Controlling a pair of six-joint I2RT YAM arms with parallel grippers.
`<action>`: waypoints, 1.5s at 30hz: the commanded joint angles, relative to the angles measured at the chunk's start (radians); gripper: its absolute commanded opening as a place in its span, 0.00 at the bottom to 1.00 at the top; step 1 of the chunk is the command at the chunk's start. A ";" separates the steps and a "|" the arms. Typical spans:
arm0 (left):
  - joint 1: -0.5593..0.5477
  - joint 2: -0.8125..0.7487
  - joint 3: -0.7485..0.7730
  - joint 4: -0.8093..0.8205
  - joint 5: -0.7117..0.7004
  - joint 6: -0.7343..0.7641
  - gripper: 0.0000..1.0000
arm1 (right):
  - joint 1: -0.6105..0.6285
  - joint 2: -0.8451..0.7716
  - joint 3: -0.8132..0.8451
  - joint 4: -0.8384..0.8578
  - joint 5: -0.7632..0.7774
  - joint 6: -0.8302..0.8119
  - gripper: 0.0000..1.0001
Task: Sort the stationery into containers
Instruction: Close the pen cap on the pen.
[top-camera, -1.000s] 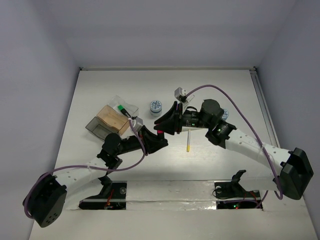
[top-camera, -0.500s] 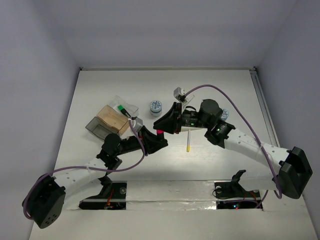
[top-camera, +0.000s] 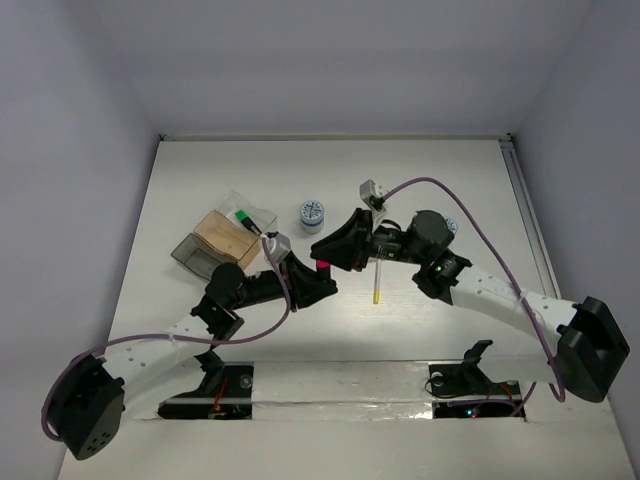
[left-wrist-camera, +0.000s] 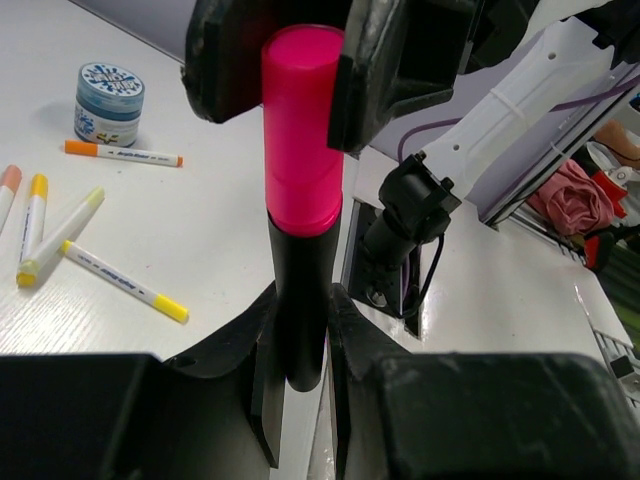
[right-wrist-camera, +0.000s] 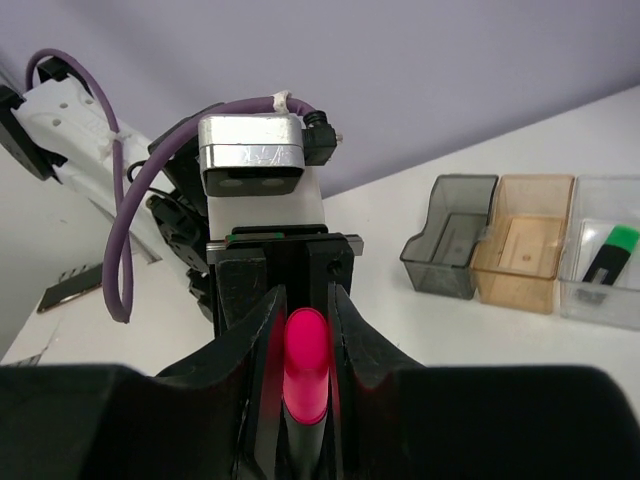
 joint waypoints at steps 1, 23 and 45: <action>0.008 -0.045 0.136 0.133 -0.072 0.005 0.00 | 0.030 -0.010 -0.086 0.028 -0.064 0.001 0.00; 0.120 -0.017 0.245 0.151 -0.049 -0.047 0.00 | 0.176 -0.033 -0.412 0.006 0.042 0.071 0.00; 0.169 0.015 0.302 0.174 -0.054 -0.053 0.00 | 0.352 0.116 -0.453 -0.009 0.196 0.134 0.00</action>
